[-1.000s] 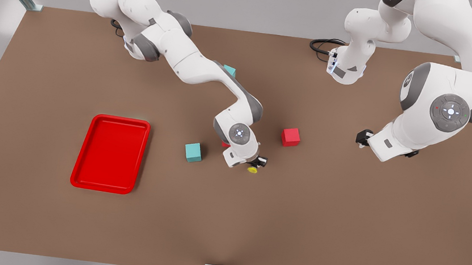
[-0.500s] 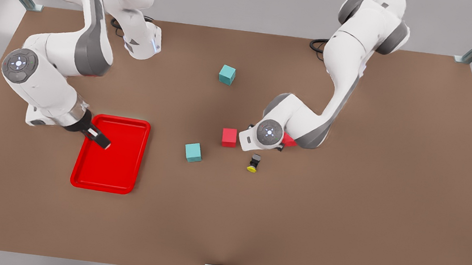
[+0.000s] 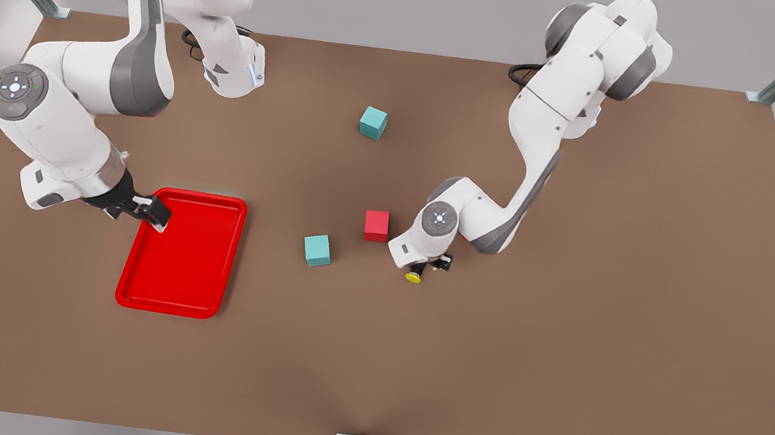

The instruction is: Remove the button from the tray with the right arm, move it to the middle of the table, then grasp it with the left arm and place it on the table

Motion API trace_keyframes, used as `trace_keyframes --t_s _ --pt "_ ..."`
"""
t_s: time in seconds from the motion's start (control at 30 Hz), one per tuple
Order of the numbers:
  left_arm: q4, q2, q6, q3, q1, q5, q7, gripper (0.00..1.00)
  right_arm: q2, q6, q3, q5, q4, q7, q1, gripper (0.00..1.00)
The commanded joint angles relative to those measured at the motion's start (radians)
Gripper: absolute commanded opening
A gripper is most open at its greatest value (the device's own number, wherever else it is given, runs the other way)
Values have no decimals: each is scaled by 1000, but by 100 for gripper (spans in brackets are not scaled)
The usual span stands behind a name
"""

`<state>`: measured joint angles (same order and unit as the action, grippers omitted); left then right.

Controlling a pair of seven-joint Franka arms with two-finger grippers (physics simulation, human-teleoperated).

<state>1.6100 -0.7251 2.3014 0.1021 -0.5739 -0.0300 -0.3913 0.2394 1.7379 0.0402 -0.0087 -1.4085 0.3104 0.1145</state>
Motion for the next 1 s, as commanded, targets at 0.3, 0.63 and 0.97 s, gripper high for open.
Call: trace_keyframes --t_s 0.3,0.63,0.97 --pt "2 -59 87 -1 0 -8 28 100 0 0 1 -48 2 -272 -1 100" --pt "-1 -69 92 -1 0 -7 28 81 0 0 0 -48 2 -272 1 100" --pt "-7 -65 84 -1 3 -7 28 47 0 0 1 -48 2 -272 2 100"
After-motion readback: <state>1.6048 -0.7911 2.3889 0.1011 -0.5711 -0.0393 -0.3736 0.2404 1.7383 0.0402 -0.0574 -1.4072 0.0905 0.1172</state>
